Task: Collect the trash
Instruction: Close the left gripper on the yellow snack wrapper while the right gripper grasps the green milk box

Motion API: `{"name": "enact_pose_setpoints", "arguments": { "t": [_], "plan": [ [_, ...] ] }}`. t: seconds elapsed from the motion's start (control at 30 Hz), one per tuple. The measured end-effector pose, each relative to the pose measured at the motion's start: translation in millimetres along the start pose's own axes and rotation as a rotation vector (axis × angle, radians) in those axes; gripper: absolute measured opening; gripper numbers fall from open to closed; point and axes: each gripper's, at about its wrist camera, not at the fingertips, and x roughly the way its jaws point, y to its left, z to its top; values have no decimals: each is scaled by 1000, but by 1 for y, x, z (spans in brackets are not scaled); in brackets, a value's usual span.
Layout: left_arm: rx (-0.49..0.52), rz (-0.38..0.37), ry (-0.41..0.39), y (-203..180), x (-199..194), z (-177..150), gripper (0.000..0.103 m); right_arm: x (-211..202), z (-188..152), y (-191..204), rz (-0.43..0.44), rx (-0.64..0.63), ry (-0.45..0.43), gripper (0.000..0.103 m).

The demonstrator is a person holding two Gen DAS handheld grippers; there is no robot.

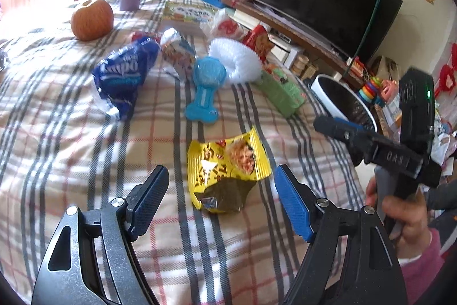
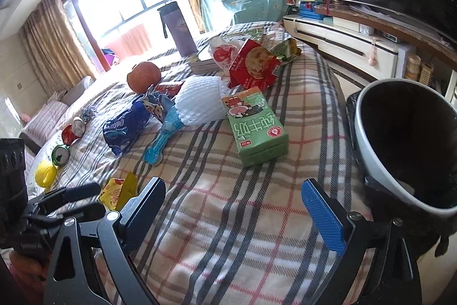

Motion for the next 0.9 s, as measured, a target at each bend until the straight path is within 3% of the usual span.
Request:
{"name": "enact_pose_setpoints", "arguments": {
  "t": [0.2,0.3,0.47,0.5,0.63,0.8,0.9],
  "plan": [
    [31,32,-10,-4,11,-1,78,14,10,-2,-12,-47,-13,97],
    [42,42,-7,-3,19,1,69,23,18,-4,-20,-59,-16,96],
    [31,36,-33,0,25,10,65,46,31,-8,-81,-68,10,90],
    [23,31,-40,2,26,14,62,54,33,-9,-84,-70,32,86],
    [13,12,-25,3,34,24,51,69,32,-15,-83,-41,93,51],
    [17,4,-29,0,38,25,51,51,25,-18,-67,-28,57,51],
    [23,-2,-36,-2,36,24,38,40,17,-19,-55,-9,46,51]
  ]
}}
